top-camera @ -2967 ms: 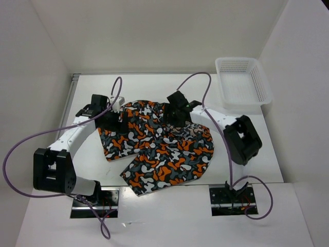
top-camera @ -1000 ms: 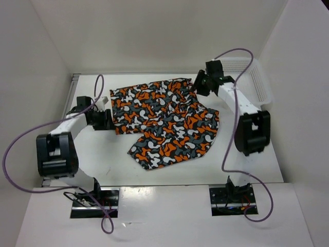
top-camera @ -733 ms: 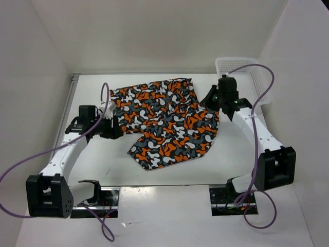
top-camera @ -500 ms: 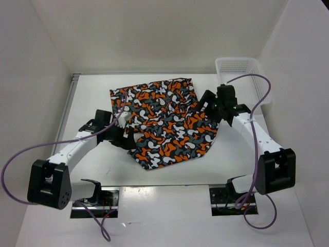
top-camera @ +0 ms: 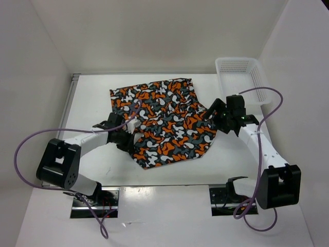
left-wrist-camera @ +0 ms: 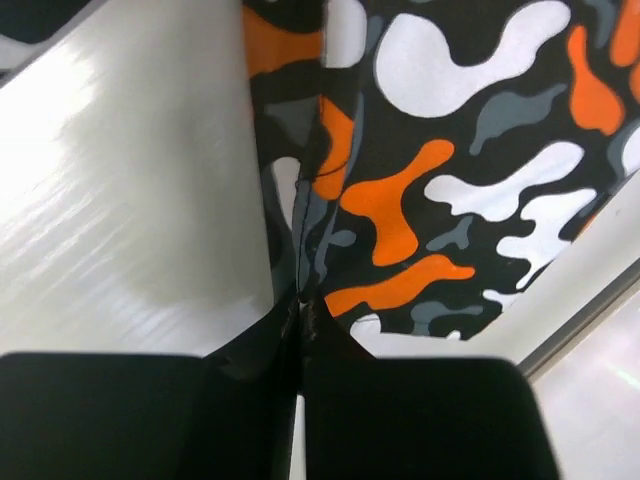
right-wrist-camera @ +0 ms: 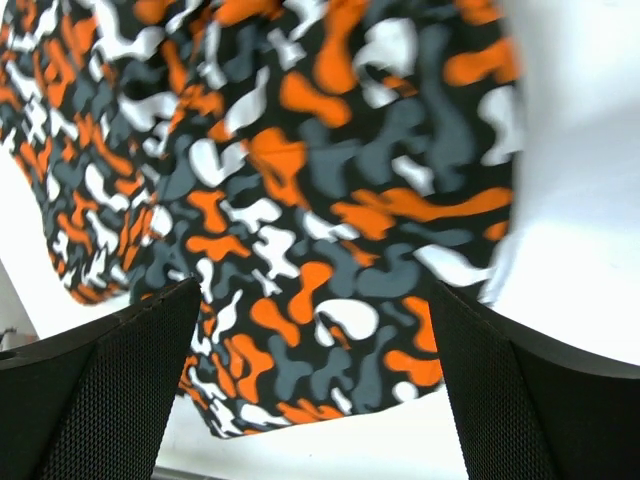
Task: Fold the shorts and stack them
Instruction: Flatten the shorts out
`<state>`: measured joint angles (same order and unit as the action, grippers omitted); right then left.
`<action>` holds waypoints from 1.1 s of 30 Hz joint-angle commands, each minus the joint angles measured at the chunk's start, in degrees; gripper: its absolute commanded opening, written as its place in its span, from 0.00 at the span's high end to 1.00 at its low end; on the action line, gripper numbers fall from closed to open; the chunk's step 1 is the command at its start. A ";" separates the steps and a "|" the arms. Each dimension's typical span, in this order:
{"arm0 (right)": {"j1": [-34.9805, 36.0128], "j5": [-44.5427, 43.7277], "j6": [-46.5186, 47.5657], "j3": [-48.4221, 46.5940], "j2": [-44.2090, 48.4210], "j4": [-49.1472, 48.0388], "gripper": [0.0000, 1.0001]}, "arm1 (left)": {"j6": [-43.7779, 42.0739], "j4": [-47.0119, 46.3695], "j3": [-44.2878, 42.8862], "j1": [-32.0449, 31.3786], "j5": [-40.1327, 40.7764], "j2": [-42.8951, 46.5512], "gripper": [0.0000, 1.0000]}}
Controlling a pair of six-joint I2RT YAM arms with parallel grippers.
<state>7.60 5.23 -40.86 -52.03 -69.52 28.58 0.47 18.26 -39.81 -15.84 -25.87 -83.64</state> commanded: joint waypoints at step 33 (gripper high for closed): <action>3.65 4.61 -6.51 2.82 -21.10 -18.38 0.82 | -0.47 2.68 -0.88 15.48 -0.41 11.58 0.06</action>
<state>10.63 11.11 -46.78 -45.91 -90.85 14.79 0.19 25.93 -42.39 -0.64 -23.70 -71.79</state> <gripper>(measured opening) 0.241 0.938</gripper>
